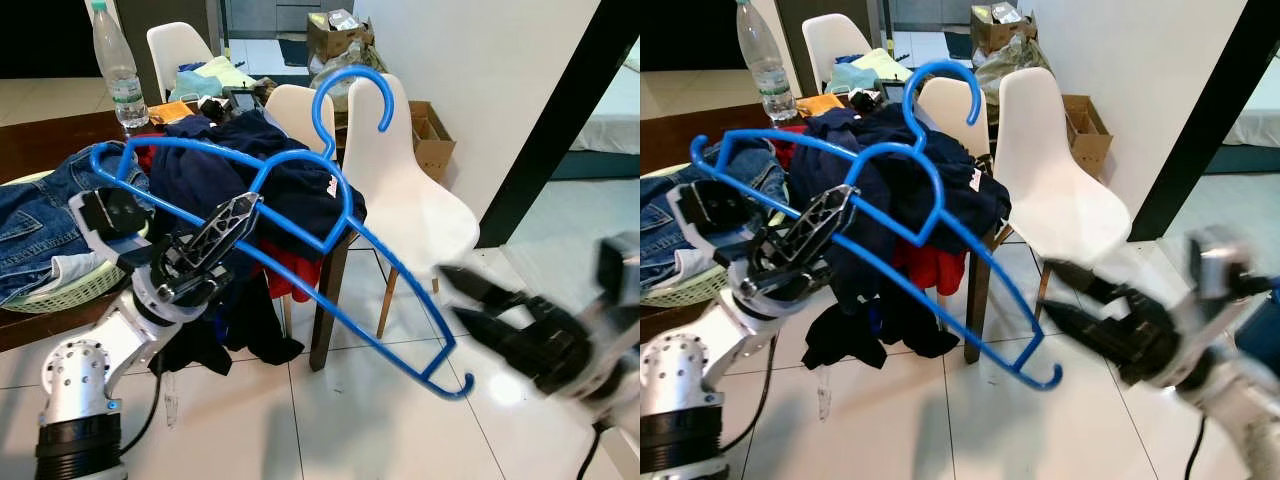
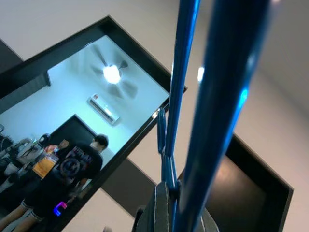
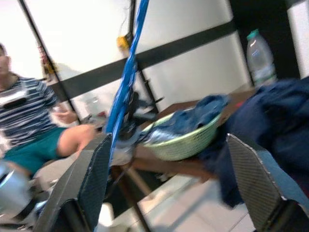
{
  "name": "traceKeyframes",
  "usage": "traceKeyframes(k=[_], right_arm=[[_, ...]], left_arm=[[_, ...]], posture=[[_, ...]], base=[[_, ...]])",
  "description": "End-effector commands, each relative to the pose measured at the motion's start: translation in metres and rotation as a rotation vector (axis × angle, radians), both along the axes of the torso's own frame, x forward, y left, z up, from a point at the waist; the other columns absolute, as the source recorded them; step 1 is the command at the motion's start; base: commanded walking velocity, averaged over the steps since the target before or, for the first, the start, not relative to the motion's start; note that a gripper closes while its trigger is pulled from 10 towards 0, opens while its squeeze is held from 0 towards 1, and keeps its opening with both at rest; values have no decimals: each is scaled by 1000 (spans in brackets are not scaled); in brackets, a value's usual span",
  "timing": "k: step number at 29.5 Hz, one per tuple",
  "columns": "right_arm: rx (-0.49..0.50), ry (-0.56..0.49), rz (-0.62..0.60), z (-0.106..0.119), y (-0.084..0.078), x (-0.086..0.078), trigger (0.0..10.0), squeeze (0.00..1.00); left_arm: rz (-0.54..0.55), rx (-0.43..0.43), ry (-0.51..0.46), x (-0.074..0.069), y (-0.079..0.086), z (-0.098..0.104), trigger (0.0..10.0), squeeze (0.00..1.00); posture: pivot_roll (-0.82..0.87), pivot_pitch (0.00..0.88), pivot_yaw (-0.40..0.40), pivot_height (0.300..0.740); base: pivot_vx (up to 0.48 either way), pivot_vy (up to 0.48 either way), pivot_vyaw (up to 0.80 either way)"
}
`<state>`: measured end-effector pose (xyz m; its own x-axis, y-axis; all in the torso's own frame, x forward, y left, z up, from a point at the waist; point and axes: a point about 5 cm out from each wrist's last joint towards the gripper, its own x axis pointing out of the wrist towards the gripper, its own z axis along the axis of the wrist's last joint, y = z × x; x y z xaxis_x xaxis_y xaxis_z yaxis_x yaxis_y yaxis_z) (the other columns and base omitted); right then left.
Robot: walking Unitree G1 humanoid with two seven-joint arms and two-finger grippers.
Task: Hang hanger
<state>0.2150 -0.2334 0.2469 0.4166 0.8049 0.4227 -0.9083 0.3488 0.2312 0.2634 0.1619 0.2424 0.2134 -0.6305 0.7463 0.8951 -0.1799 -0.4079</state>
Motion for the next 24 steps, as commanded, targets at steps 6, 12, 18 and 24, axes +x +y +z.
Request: traceKeyframes(k=[6, 12, 18, 24], right_arm=[[9, -57, -57, 15, -15, 3, 10000, 1000], [-272, 15, 55, 0, 36, 10, 10000, 0], [-282, 24, 147, 1, 89, 12, 10000, 0], [-319, 114, 77, -13, 101, 27, 10000, 0]], left_arm=[[28, 167, -53, 0, -3, 2, 0, 0], [27, 386, -94, 1, -14, -5, 0, 0], [-13, 390, -86, 0, -27, -14, 0, 0], [-60, 368, -91, -5, -34, -18, 0, 0]], posture=[[121, 104, -26, 740], [113, 105, -27, 740], [114, 91, -31, 740], [109, 83, -36, 740]], base=[[0, 0, 0], [0, 0, 0], [0, 0, 0], [0, 0, 0]])
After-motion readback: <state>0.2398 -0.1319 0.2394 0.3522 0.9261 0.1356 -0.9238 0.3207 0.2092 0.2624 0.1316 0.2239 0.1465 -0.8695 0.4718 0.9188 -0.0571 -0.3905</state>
